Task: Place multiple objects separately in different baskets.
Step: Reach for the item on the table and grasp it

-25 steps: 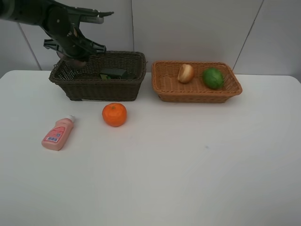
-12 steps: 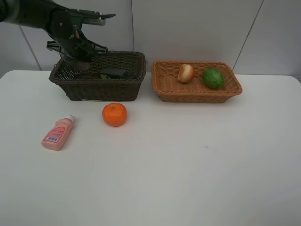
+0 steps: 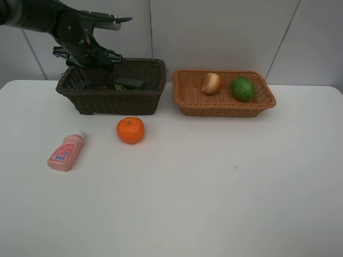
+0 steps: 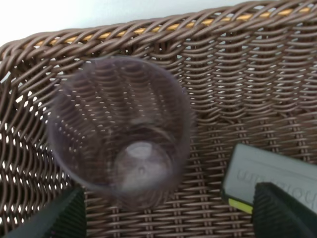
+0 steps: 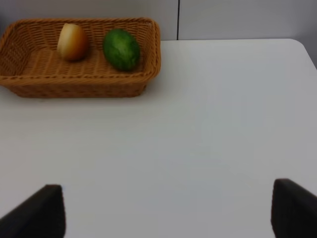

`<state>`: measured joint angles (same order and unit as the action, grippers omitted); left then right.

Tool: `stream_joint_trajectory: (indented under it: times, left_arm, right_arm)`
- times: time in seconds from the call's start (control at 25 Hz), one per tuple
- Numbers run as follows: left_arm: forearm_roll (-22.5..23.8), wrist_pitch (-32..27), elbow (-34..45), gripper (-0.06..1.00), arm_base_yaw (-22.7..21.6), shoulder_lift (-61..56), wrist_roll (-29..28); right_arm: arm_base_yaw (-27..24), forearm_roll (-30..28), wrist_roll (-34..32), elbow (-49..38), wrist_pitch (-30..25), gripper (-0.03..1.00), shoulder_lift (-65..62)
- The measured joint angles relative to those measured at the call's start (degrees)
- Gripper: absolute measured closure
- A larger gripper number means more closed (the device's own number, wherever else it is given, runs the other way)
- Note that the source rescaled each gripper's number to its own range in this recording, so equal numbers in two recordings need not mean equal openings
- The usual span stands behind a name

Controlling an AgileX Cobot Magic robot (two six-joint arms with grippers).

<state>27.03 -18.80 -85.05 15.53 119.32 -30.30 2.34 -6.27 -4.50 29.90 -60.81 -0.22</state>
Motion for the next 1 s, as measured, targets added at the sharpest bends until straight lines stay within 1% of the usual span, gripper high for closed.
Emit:
stream_joint_trajectory:
  times: [0.36, 0.48, 0.68, 0.84, 1.0]
  left_arm:
    - [0.05, -0.41, 0.00, 0.06, 0.12, -0.45, 4.75]
    - [0.11, -2.48, 0.00, 0.06, 1.16, -1.85, 8.40]
    - [-0.06, -7.64, 0.00, 0.06, 3.10, -4.94, 14.19]
    - [-0.20, -10.99, 0.00, 0.03, 4.23, -7.99, 16.31]
    - [-0.14, -13.76, 0.00, 0.02, 5.68, -11.42, 17.88]
  right_arm:
    - [0.00, 0.00, 0.00, 0.00, 0.00, 0.13, 0.00]
    - [0.00, 0.00, 0.00, 0.00, 0.00, 0.13, 0.00]
    - [0.00, 0.00, 0.00, 0.00, 0.00, 0.13, 0.00]
    - [0.00, 0.00, 0.00, 0.00, 0.00, 0.13, 0.00]
    - [0.00, 0.00, 0.00, 0.00, 0.00, 0.13, 0.00]
